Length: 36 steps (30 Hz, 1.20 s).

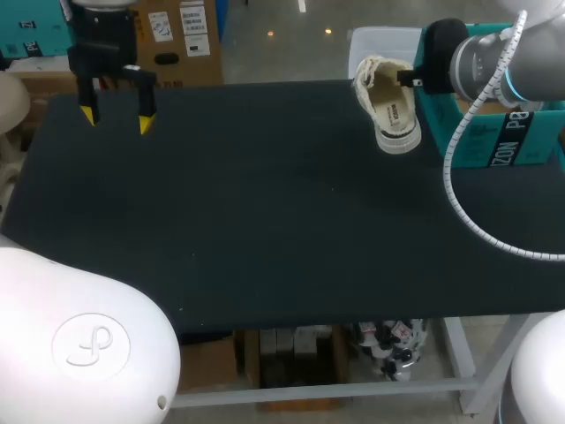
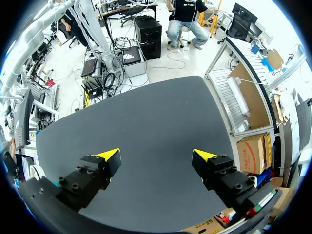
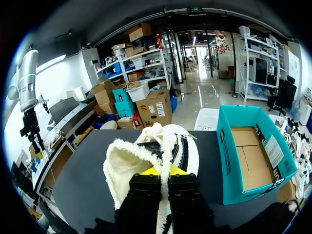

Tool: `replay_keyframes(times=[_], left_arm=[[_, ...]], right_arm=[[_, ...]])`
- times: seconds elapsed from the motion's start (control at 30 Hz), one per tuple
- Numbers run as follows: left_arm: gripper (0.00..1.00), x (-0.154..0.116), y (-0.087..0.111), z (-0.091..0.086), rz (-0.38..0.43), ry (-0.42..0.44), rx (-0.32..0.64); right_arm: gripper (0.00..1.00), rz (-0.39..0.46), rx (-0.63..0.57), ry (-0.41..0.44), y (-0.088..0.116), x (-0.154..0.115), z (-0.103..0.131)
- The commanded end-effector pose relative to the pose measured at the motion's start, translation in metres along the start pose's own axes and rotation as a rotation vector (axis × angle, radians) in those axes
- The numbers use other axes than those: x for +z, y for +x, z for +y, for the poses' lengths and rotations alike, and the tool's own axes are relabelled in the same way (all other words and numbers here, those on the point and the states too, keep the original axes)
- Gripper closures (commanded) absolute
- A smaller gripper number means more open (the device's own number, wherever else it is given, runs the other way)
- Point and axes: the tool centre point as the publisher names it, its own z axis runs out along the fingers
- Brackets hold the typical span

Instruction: Open the shoe tongue, take the insole out of the shoe, put the insole back into the shoe, and pack the shoe into the shoebox

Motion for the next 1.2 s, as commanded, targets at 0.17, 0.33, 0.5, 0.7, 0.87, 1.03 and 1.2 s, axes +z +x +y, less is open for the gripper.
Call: replay_keyframes(times=[0.17, 0.33, 0.5, 0.7, 0.87, 1.03, 1.2], left_arm=[[0.00, 0.001, 0.001, 0.008, 0.011, 0.013, 0.009], [0.00, 0.000, 0.004, 0.015, 0.012, 0.019, 0.008], [0.00, 0.001, 0.002, 0.023, 0.013, 0.029, 0.014], [0.00, 0.003, 0.003, 0.031, -0.002, 0.036, 0.019], [0.00, 0.008, 0.004, 0.037, -0.016, 0.047, 0.034], [0.00, 0.013, 0.002, 0.041, -0.016, 0.043, 0.078], [0.00, 0.016, 0.001, 0.033, 0.015, -0.009, 0.175]], right_arm=[[1.00, 0.100, 0.011, -0.058, -0.020, -0.009, 0.005], [1.00, 0.112, 0.021, -0.092, -0.032, -0.011, 0.011], [1.00, 0.080, 0.029, -0.074, -0.041, -0.008, 0.030], [1.00, 0.037, 0.031, -0.019, -0.040, -0.004, 0.039], [1.00, 0.015, 0.032, 0.029, -0.021, -0.002, 0.024], [1.00, -0.022, 0.007, 0.058, 0.011, -0.005, 0.006], [1.00, -0.019, -0.018, 0.006, 0.032, -0.019, -0.018]])
